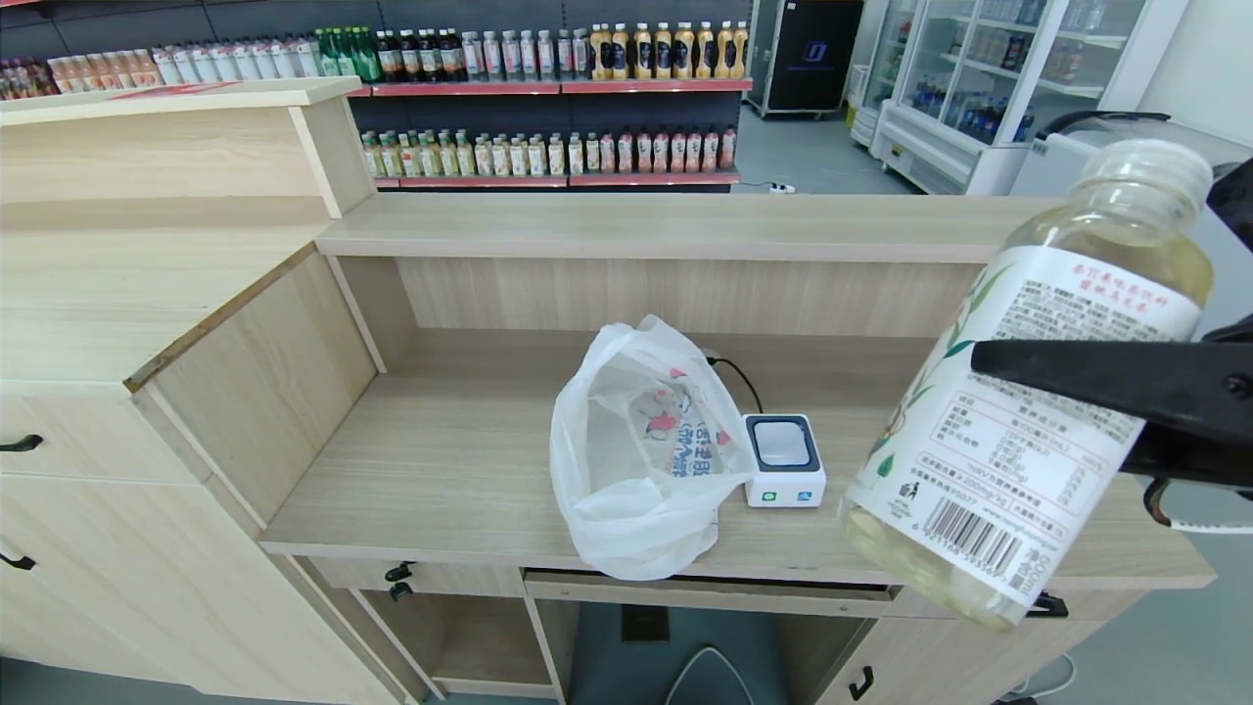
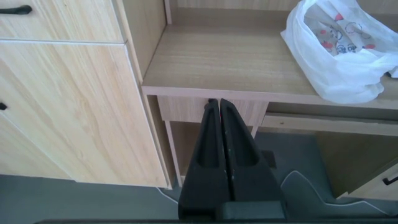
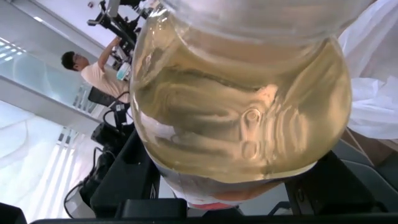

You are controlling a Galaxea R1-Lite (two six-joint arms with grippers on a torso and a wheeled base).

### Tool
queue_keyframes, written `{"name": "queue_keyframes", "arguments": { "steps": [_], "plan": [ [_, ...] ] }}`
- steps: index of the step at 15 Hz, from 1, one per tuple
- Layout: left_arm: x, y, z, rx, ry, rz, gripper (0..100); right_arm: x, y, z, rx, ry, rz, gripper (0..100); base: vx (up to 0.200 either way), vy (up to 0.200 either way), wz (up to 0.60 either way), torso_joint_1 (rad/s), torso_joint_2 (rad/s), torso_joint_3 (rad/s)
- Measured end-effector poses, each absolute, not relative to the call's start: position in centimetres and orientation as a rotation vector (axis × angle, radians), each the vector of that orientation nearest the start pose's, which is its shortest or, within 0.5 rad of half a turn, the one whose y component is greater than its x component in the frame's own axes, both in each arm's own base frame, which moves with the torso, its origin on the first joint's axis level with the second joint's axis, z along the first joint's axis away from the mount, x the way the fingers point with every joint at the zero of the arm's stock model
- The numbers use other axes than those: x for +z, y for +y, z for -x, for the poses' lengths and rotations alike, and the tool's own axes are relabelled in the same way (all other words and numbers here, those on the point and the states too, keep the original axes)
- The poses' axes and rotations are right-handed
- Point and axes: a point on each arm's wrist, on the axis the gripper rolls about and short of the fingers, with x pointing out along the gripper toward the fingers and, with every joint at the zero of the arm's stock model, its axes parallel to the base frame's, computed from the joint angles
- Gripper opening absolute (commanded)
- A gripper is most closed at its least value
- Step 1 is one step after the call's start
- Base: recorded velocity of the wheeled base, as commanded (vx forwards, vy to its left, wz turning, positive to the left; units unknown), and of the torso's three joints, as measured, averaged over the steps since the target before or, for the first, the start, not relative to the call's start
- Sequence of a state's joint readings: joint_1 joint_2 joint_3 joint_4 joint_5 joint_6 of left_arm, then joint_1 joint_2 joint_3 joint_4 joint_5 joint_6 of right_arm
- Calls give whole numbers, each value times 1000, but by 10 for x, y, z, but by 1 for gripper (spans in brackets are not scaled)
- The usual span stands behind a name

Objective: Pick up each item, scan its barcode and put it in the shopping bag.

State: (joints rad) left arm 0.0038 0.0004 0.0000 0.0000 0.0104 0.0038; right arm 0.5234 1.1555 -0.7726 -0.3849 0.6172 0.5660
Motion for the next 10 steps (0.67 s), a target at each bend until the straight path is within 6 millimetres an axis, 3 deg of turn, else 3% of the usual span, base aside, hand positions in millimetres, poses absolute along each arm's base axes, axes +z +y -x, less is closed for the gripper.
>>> {"name": "queue_keyframes", "arguments": {
  "steps": [10],
  "plan": [
    [75,0,23,14,0,-4,0,280,88,-140,1047,273,-474,0,0,0,0,0,0,0]
  ]
}}
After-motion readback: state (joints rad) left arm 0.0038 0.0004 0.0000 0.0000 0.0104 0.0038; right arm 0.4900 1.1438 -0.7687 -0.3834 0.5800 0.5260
